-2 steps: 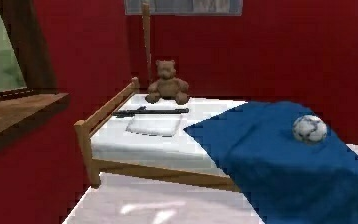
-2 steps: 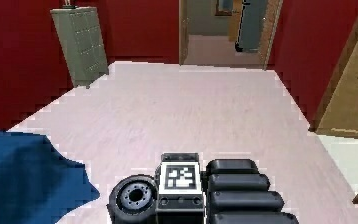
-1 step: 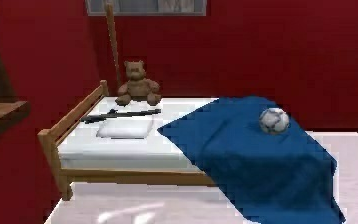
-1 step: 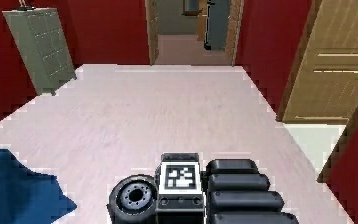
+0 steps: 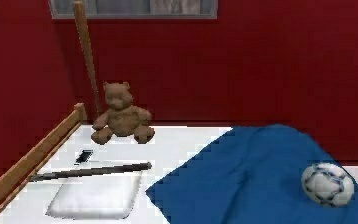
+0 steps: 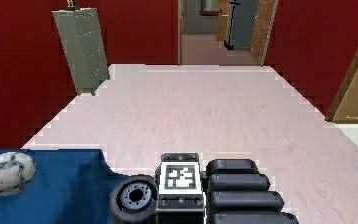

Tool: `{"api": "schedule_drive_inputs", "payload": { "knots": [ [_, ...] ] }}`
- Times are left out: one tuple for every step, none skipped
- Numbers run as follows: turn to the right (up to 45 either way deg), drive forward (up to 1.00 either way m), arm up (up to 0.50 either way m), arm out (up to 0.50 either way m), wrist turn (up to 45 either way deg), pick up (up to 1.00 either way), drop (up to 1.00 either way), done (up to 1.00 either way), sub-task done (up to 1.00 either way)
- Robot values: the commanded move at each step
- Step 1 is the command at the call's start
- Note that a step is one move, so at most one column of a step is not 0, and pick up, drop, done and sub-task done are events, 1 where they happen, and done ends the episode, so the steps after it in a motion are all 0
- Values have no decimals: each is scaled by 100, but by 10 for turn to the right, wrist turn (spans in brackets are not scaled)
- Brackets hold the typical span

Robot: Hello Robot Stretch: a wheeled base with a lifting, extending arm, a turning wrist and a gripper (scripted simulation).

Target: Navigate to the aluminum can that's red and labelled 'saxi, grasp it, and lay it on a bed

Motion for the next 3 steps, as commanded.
{"api": "schedule_drive_inputs", "payload": {
  "knots": [
    [-450,0,0,0,0,0,0,0,0],
    [-330,0,0,0,0,0,0,0,0],
    [0,0,0,48,0,0,0,0,0]
  ]
}}
